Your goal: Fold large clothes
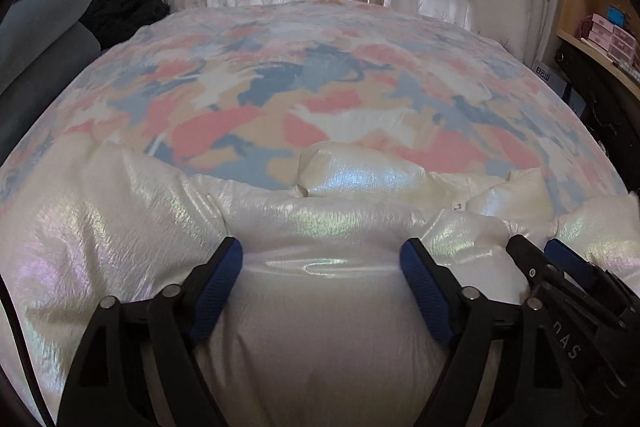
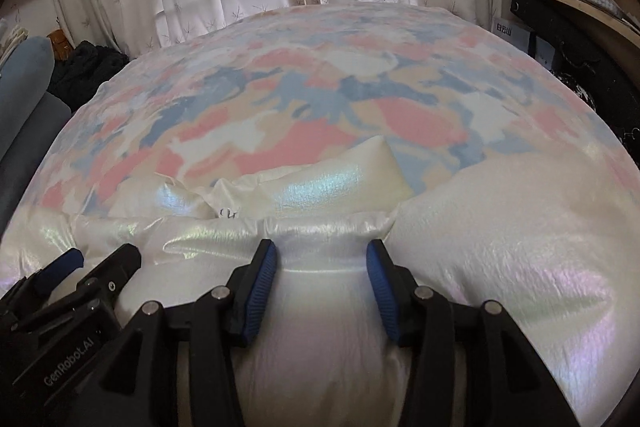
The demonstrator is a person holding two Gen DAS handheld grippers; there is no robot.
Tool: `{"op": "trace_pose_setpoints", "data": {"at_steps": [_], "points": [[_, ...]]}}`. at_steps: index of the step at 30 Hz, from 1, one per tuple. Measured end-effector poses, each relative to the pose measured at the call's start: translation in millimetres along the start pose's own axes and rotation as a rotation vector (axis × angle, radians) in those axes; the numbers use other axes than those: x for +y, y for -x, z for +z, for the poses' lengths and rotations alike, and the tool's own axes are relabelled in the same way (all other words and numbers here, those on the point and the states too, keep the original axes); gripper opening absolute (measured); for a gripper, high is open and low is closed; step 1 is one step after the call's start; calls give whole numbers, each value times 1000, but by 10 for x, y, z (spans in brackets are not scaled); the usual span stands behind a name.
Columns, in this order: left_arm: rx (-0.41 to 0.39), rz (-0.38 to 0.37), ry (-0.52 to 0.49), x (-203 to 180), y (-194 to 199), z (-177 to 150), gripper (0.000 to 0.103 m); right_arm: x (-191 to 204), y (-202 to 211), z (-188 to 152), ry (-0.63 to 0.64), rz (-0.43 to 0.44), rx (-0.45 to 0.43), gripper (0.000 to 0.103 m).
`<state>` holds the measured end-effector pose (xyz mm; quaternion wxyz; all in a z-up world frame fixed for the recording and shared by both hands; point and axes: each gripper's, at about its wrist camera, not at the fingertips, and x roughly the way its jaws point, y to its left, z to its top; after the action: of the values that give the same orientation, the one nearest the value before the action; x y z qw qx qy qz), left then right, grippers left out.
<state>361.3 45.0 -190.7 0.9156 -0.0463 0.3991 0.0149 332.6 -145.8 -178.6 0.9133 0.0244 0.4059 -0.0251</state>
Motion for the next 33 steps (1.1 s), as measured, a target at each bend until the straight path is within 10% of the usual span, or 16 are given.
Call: {"op": "trace_pose_setpoints", "data": {"at_steps": [33], "points": [[-41,-18,10,-9,-299,-114,93,-67,-227,-177,-39,28,-93,50]]}}
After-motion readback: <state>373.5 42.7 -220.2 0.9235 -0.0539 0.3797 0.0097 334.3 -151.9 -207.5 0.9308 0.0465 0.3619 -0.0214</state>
